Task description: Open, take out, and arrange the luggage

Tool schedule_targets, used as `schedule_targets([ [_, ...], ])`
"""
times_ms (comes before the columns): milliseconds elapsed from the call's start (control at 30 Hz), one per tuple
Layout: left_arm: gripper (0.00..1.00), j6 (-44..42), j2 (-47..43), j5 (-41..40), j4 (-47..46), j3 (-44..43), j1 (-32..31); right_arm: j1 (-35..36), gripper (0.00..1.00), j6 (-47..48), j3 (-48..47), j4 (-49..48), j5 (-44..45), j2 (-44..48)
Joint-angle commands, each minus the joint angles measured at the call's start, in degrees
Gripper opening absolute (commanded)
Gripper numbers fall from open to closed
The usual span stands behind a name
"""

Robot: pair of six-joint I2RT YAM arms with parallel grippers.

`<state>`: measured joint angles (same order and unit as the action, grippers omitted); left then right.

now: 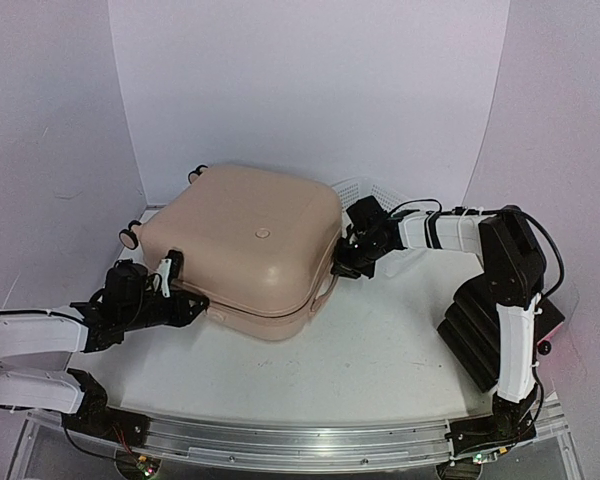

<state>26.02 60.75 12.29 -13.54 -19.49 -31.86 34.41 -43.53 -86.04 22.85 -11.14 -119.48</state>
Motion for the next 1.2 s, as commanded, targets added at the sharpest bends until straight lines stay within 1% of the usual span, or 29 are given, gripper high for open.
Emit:
schedule_targets([
  [0,0.20,1.0,-0.1,-5.0,4.6,1.2,-0.3,1.5,0.00,2.2,-0.2,-6.6,-6.0,0.5],
  [67,0.20,0.8,-0.4,-5.4,4.6,1.7,-0.3,1.5,0.00,2.2,-0.2,-6.7,-6.2,0.5],
  [200,0.17,-0.1,-0.5,-5.3,4.6,1.6,-0.3,1.6,0.00,2.1,0.1,-6.8,-6.1,0.6],
  [400,0.16,-0.3,0.2,-4.7,4.6,0.3,-0.3,1.5,0.00,1.9,-0.2,-7.0,-6.3,0.4],
  [600,0.09,-0.2,0.5,-5.4,4.5,0.1,-0.3,1.5,0.00,1.3,-0.1,-7.4,-6.6,0.1],
  [667,0.04,0.0,0.0,-6.8,4.6,0.6,-0.3,1.6,0.00,1.1,-0.1,-7.6,-6.7,0.0],
  [767,0.00,-0.1,-1.0,-8.4,4.5,0.9,-0.3,1.5,0.00,1.2,0.5,-7.7,-6.4,0.3],
  [800,0.00,-0.1,-1.4,-9.2,4.5,0.9,-0.3,1.6,0.00,1.4,0.9,-7.7,-5.8,0.5],
  [1000,0.00,1.9,-6.7,-22.1,6.3,2.4,-0.2,1.5,0.00,4.4,3.7,-7.4,-1.9,2.0],
  [1067,0.00,2.5,-7.5,-24.7,8.5,1.4,0.9,1.4,0.00,6.4,4.2,-6.9,-0.4,2.1],
  [1133,0.00,2.8,-7.6,-22.8,11.0,-0.7,4.8,0.9,0.00,8.3,4.2,-6.4,-1.0,1.9],
  [1167,0.00,3.3,-7.8,-20.5,11.6,-1.1,7.8,0.7,0.00,9.3,4.2,-6.2,-1.5,1.7],
])
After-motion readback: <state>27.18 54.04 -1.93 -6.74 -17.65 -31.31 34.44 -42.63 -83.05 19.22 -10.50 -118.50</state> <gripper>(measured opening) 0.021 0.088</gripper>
